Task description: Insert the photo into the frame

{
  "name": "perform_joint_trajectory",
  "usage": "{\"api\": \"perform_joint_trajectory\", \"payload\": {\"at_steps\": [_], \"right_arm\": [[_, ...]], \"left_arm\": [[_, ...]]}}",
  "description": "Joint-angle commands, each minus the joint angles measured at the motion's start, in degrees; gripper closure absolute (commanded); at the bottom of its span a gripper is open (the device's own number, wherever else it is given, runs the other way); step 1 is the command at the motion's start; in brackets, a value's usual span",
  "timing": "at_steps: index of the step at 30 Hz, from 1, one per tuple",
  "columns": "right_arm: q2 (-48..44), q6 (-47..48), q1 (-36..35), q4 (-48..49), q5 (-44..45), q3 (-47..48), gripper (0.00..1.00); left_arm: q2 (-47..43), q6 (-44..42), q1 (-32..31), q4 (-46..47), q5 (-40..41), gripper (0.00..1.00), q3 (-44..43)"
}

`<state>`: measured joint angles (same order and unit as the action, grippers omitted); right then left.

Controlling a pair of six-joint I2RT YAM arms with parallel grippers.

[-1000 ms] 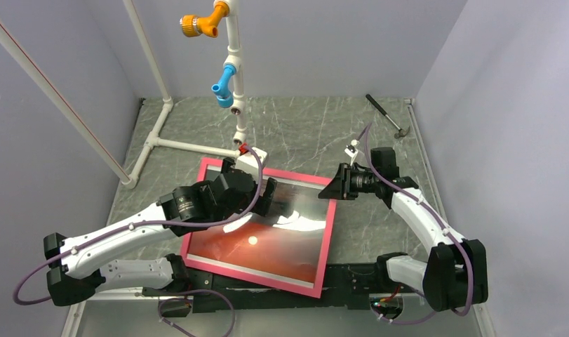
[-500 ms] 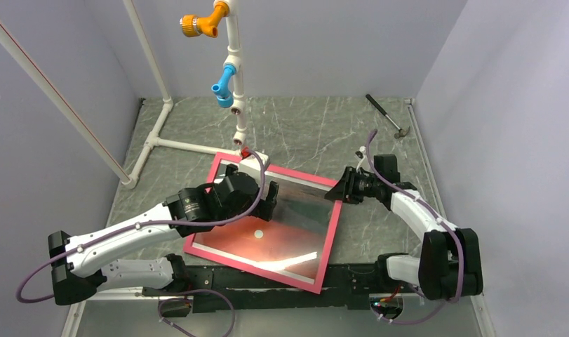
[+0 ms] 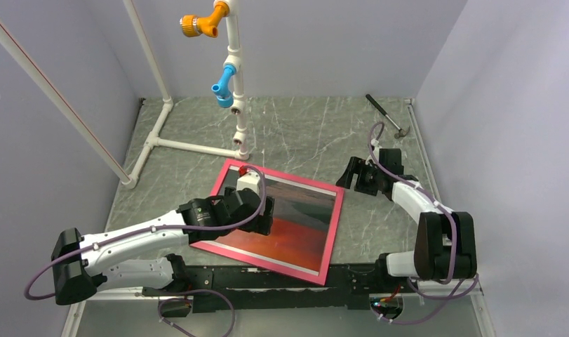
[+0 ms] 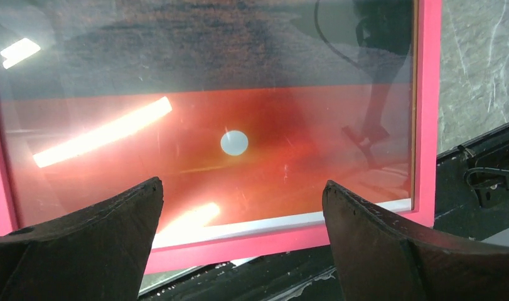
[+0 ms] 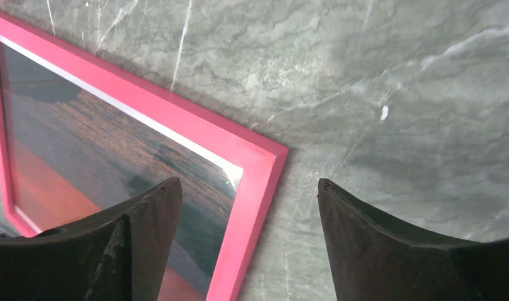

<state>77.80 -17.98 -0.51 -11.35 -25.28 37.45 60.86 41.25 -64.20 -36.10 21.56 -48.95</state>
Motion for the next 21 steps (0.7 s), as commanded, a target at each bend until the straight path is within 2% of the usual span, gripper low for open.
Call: {"api": "perform_joint_trajectory", "payload": {"at_steps": [1, 3, 4, 12, 16, 21], "right_arm": [[-3.95, 3.08, -0.02, 1.28, 4.83, 2.55, 0.12], [-4.95, 3.86, -0.1, 0.93, 3.73, 2.9, 0.01], [-5.36, 3.97, -0.09, 0.78, 3.29, 3.07, 0.01], [-5.59, 1.8, -0.19, 3.89, -0.98, 2.91, 0.0], [-1.88, -0.64, -0.43, 4.97, -3.69, 5.13, 0.0], [2.65, -0.99, -4.15, 3.88, -3.44, 9.61, 0.0]], "left_arm": [[0.23, 8.47, 0.22, 1.98, -2.4, 0.01, 2.39], [0.09, 11.48, 0.22, 1.96, -3.71, 0.01, 4.1], [0.05, 13.02, 0.22, 1.64, -4.36, 0.01, 4.79], [-0.13, 25.12, -0.95, -7.39, -8.23, 0.01, 6.93], [-0.6, 30.24, -3.48, -13.96, -7.67, 0.01, 5.63], [-1.66, 36.92, -6.17, -15.98, -9.66, 0.01, 8.53]]}}
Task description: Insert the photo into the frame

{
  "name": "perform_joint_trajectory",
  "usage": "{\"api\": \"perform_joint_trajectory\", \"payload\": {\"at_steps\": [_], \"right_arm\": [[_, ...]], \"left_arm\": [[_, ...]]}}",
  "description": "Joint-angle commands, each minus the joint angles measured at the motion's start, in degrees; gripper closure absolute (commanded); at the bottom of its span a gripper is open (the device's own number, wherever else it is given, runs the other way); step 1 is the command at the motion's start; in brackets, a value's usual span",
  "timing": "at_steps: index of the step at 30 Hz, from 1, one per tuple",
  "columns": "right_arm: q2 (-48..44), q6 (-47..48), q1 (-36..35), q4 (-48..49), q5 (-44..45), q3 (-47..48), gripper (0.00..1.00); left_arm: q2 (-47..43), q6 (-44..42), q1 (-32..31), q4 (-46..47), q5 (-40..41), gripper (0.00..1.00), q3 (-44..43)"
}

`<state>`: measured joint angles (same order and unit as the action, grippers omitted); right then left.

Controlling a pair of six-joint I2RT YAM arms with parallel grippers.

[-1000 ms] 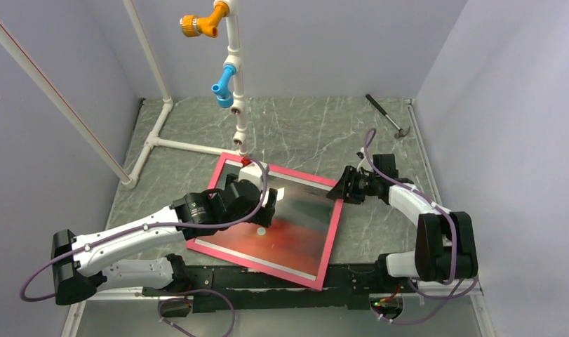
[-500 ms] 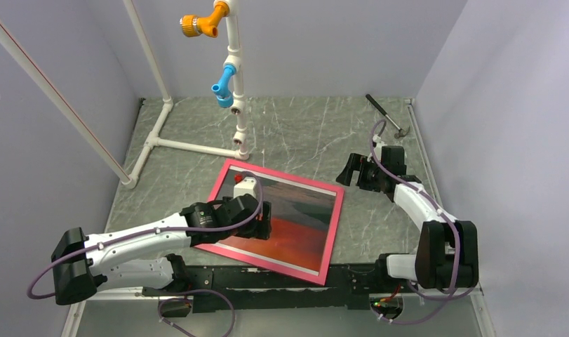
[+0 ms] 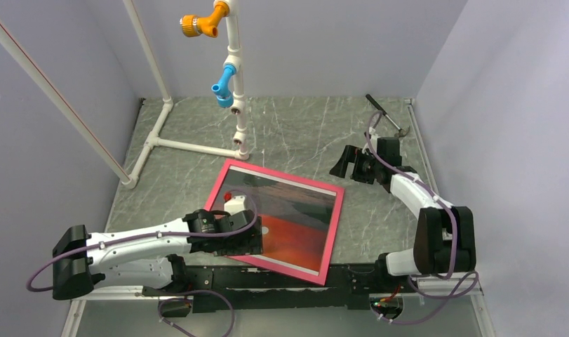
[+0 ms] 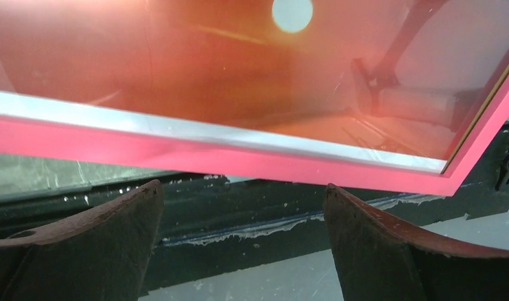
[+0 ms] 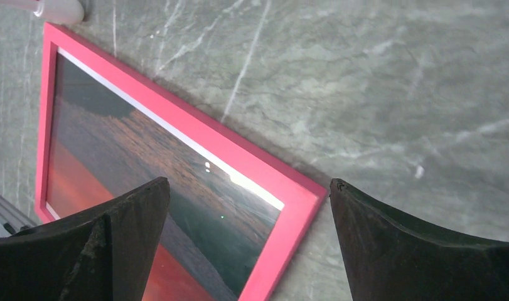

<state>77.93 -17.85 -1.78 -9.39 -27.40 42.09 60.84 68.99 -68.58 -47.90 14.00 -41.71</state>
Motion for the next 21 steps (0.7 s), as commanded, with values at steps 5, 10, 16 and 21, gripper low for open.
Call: {"api": "perform_joint_trajectory", "payload": {"at_steps": [5, 10, 16, 21], "right_arm": [[8.88, -0.6, -7.36, 0.33, 0.59, 9.87, 0.0], [15.58, 0.78, -11.41, -0.59, 2.33, 14.04, 0.0], [20.63, 2.04, -12.31, -1.93, -0.33, 14.56, 0.0], [21.0, 2.36, -12.92, -2.76, -5.46, 11.42, 0.0]], "left_arm": [[-6.03, 16.59, -3.3, -2.06, -2.73, 0.01, 8.01], [-13.76, 21.37, -3.41, -0.15, -0.29, 0.01, 14.19], [-20.89, 23.65, -2.94, 0.34, 4.44, 0.01, 17.43], [-23.27, 24.47, -1.47, 5.44, 4.47, 0.01, 21.46]]}}
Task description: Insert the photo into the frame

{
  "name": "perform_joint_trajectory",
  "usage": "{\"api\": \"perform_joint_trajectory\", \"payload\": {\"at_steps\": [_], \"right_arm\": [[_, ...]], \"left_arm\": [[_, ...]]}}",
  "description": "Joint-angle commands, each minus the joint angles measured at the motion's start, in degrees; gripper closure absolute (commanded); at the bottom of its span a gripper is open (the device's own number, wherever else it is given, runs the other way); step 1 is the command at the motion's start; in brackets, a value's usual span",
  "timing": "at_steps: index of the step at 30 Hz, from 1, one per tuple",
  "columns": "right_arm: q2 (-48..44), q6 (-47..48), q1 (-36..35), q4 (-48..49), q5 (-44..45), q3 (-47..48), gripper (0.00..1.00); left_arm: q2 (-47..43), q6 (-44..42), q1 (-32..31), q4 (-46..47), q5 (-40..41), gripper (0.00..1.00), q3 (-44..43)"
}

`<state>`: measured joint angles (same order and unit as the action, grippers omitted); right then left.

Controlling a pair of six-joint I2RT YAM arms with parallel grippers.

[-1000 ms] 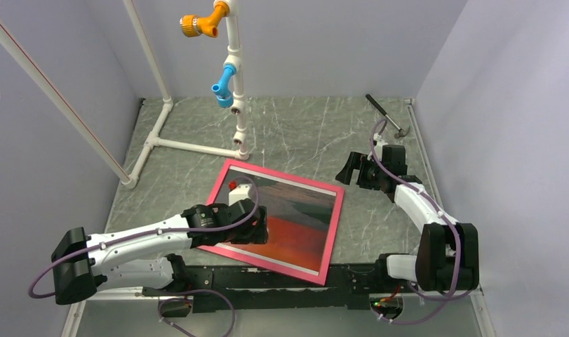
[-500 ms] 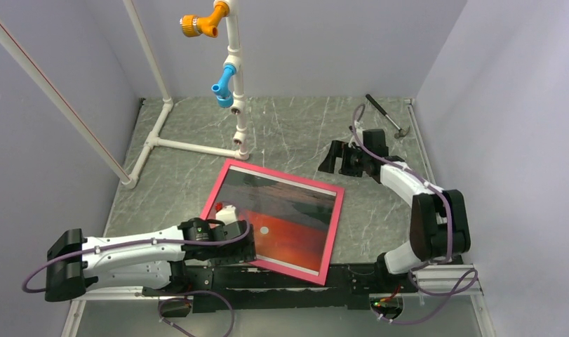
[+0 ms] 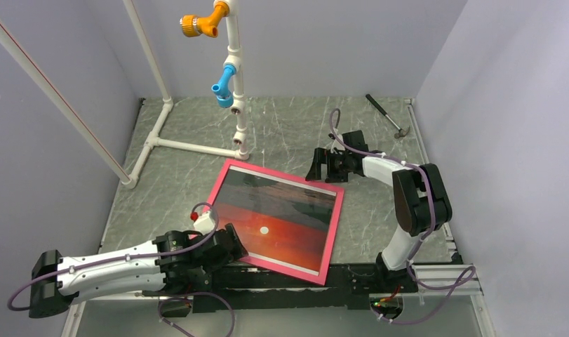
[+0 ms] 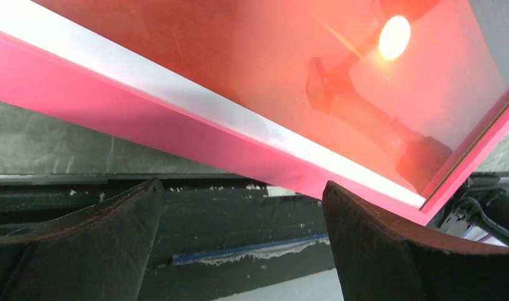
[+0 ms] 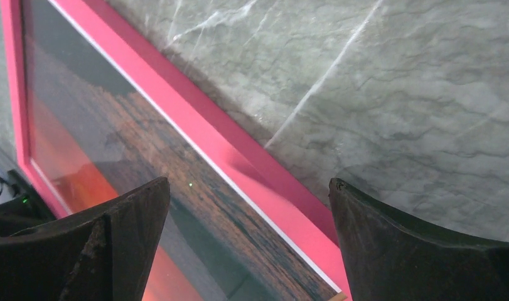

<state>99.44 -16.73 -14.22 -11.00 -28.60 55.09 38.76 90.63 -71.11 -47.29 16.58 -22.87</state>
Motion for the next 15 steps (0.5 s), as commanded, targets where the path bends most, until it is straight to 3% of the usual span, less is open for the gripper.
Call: {"api": "perform_joint_trajectory", "payload": {"at_steps": [1, 7, 15], "right_arm": [[-0.68, 1.37, -0.56, -1.59, -4.71, -2.29, 0.0], [-3.14, 3.0, -0.33, -4.58, -5.96, -6.0, 0.0], [-5.76, 3.93, 1.84, -8.29, -7.04, -7.83, 0.0]], "left_arm": [[-1.39, 2.94, 1.43, 6.23, 1.8, 0.01, 3.43], [1.29, 0.68, 2.8, 16.05, 0.58, 0.04, 5.82], [15.11, -6.25, 3.0, 28.13, -4.36, 0.06, 2.03]]}}
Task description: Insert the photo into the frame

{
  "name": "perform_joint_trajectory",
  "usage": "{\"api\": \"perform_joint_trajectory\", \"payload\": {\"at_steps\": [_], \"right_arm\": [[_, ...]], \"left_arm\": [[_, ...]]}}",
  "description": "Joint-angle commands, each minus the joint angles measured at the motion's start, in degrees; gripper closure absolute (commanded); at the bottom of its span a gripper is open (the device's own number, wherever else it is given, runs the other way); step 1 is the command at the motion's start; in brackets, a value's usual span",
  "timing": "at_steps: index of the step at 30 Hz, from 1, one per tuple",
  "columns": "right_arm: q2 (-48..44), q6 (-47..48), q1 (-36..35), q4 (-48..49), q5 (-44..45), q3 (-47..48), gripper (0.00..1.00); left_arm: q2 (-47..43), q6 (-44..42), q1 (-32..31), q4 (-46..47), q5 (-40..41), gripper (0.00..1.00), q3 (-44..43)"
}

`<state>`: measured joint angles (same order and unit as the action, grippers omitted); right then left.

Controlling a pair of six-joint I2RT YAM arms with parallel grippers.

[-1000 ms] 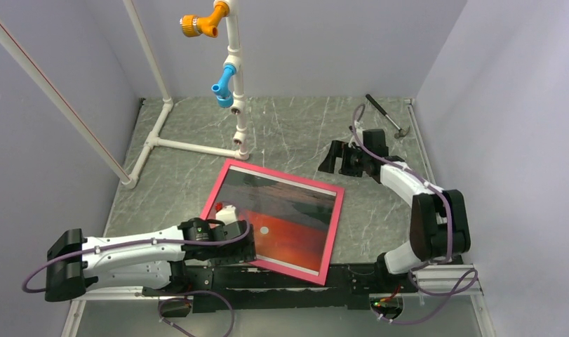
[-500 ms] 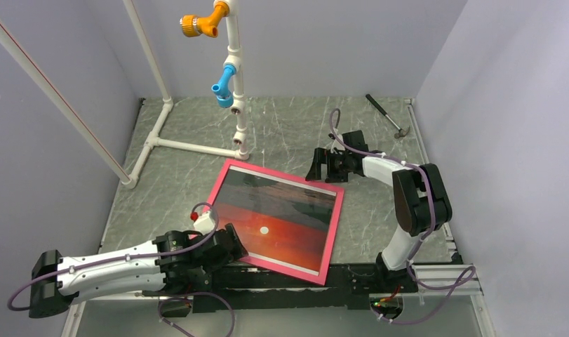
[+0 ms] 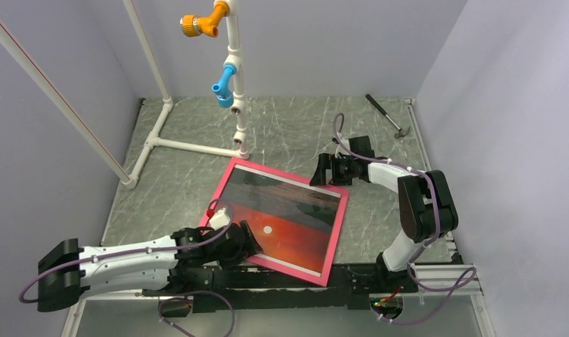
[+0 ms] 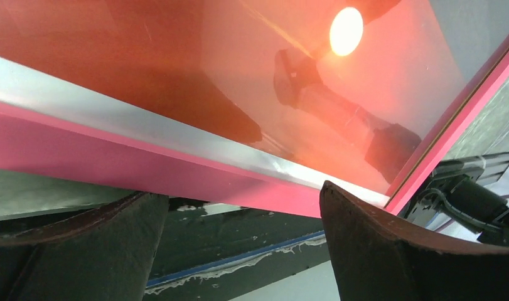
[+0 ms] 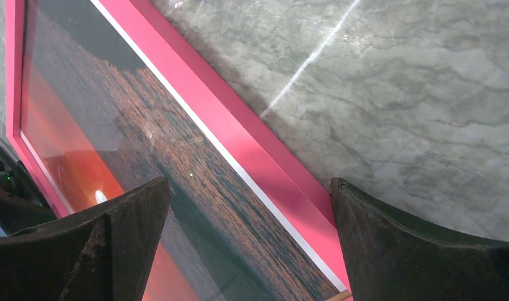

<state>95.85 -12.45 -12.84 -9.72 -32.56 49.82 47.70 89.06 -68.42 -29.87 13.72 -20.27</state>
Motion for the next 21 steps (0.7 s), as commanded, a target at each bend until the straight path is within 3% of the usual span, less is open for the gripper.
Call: {"api": "perform_joint_trajectory", "payload": {"at_steps": [1, 12, 21], "right_arm": [[-2.57, -0.18, 0.98, -10.16, -3.34, -2.69, 0.0], [-10.19, -0.09, 7.56, -14.7, -1.04, -4.41, 0.0], [-8.97, 0.19, 7.66, -14.54, -0.93, -3.5, 0.0]], "left_arm": [[8.02, -5.56, 0.31, 12.11, -2.15, 0.06, -1.29], [27.2, -14.22, 0.4, 20.87, -8.4, 0.05, -12.96], [31.89, -17.3, 2.13, 25.02, -10.91, 0.03, -15.39]]}}
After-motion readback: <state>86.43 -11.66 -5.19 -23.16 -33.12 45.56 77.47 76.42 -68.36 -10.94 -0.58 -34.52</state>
